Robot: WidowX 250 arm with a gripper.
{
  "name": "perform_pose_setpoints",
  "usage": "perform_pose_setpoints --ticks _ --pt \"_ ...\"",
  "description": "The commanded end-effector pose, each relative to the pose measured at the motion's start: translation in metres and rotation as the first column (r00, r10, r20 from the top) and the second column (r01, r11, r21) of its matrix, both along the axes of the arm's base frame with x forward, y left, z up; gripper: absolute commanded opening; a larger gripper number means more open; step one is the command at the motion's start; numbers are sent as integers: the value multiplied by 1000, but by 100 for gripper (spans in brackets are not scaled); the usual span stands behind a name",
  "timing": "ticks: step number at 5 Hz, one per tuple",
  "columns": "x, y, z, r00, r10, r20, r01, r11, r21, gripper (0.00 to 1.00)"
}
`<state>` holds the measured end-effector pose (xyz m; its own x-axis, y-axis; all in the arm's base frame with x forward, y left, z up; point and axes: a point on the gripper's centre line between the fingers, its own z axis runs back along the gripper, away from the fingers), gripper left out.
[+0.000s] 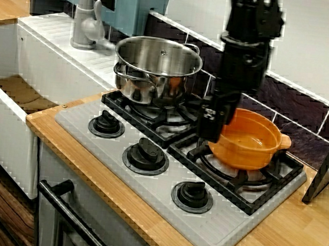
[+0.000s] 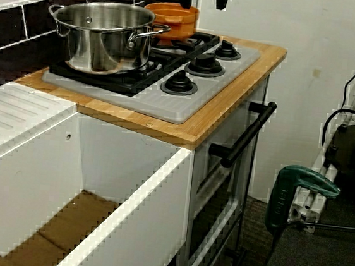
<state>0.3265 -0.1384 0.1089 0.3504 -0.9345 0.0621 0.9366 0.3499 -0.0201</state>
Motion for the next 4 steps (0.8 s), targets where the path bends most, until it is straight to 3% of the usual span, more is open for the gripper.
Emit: perform_pose_setpoints --ticks 1,4 --pt "8 -6 30 990 3 139 -3 1000 4 100" --pt "25 -12 11 992 84 97 -84 996 -2 100"
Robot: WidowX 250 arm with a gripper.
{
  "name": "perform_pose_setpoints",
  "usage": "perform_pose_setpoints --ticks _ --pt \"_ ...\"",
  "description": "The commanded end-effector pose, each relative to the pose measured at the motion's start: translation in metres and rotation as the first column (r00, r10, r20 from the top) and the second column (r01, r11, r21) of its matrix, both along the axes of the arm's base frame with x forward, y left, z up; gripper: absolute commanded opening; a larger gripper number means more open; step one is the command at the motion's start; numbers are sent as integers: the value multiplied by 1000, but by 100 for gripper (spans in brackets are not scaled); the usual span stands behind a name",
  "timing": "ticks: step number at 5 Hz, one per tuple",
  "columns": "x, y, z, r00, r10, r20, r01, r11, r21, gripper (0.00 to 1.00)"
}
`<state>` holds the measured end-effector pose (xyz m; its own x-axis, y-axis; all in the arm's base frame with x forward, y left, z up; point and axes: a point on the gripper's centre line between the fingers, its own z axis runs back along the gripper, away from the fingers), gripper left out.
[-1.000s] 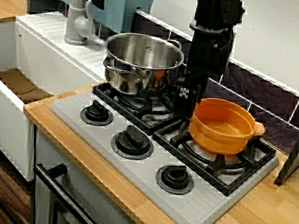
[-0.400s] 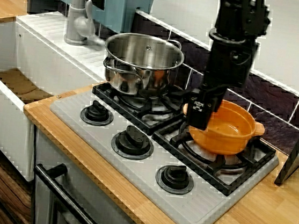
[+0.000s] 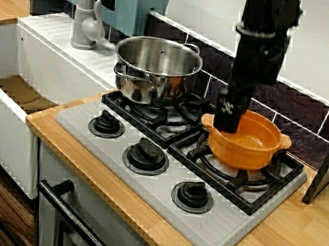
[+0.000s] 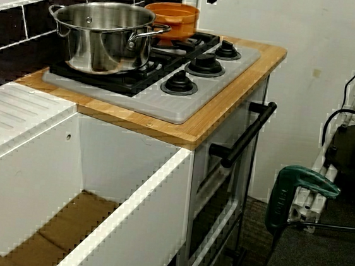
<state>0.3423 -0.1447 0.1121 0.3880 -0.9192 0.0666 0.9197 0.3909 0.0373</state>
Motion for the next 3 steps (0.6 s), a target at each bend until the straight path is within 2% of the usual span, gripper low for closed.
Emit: perform_pose_setpoints --ticks 1,3 --pt "11 -9 -1 997 62 42 -62 998 4 100" --pt "14 -11 -9 996 82 47 -83 996 23 100"
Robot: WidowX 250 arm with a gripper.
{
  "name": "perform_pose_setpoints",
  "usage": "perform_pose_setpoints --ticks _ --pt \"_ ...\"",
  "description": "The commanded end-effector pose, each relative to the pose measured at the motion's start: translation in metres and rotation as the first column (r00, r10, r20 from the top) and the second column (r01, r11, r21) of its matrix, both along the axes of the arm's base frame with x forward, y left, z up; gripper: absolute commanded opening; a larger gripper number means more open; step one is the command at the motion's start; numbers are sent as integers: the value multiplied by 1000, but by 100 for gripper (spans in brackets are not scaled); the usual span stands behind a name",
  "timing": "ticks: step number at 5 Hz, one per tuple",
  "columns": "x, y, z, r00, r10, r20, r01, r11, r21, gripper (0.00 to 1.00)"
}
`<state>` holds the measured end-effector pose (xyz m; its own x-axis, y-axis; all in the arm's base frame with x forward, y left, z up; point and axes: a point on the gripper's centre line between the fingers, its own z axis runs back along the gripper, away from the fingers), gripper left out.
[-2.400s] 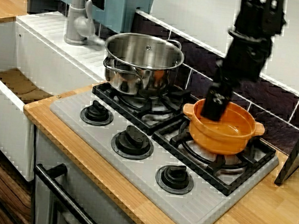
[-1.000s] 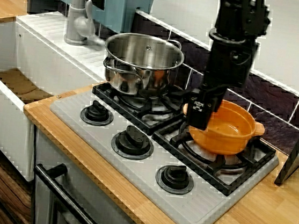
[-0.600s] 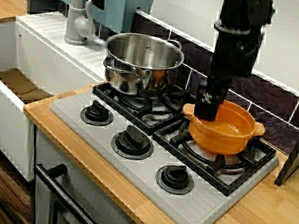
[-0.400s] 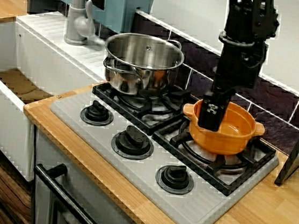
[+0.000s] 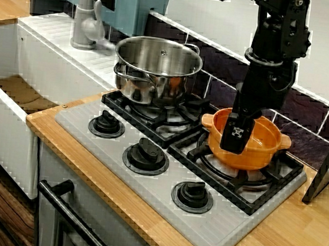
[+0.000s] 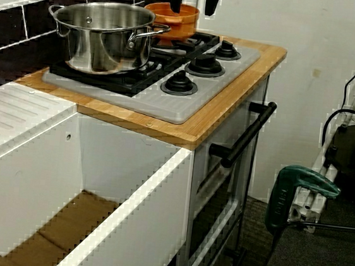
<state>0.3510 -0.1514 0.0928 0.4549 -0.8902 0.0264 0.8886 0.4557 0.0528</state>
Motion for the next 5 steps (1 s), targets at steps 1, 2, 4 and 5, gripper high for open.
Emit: perform_pose_setpoints --ticks 1,2,4,5 --pt "7 -6 5 999 13 48 -13 1000 -7 100" --pt "8 -8 0 999 22 47 -22 1000 7 100" --pt "10 -8 -6 998 55 41 -56 997 44 0" --pt "10 -6 -4 998 49 50 -52 997 50 0"
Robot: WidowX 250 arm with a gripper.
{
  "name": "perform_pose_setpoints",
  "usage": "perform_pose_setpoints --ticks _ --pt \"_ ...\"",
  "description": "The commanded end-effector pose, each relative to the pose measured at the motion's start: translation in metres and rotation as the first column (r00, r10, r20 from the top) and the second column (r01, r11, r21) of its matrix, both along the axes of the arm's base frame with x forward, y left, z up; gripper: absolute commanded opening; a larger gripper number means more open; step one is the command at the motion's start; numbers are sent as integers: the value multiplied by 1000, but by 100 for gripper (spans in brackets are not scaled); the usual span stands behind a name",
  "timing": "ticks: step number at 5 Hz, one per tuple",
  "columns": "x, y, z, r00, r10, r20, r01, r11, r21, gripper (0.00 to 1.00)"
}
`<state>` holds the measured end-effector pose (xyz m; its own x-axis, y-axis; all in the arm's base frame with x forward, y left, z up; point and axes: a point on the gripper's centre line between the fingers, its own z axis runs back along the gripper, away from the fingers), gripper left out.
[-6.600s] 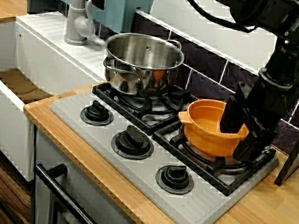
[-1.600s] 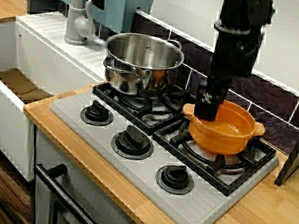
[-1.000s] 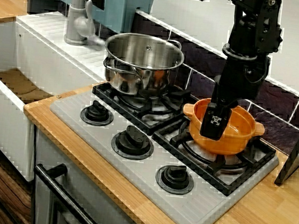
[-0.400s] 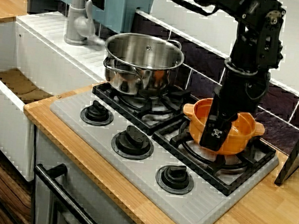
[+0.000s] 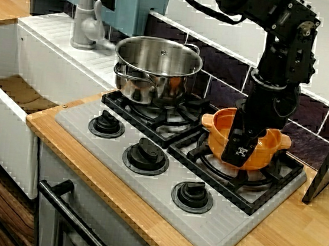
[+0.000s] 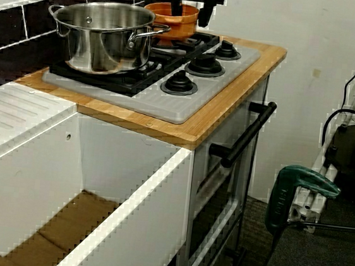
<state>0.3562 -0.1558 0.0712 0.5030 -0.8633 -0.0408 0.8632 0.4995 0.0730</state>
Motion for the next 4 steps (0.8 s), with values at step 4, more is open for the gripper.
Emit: perform_pose_setpoints --ticks 4 --pt "-12 7 42 996 12 92 -8 999 -41 0"
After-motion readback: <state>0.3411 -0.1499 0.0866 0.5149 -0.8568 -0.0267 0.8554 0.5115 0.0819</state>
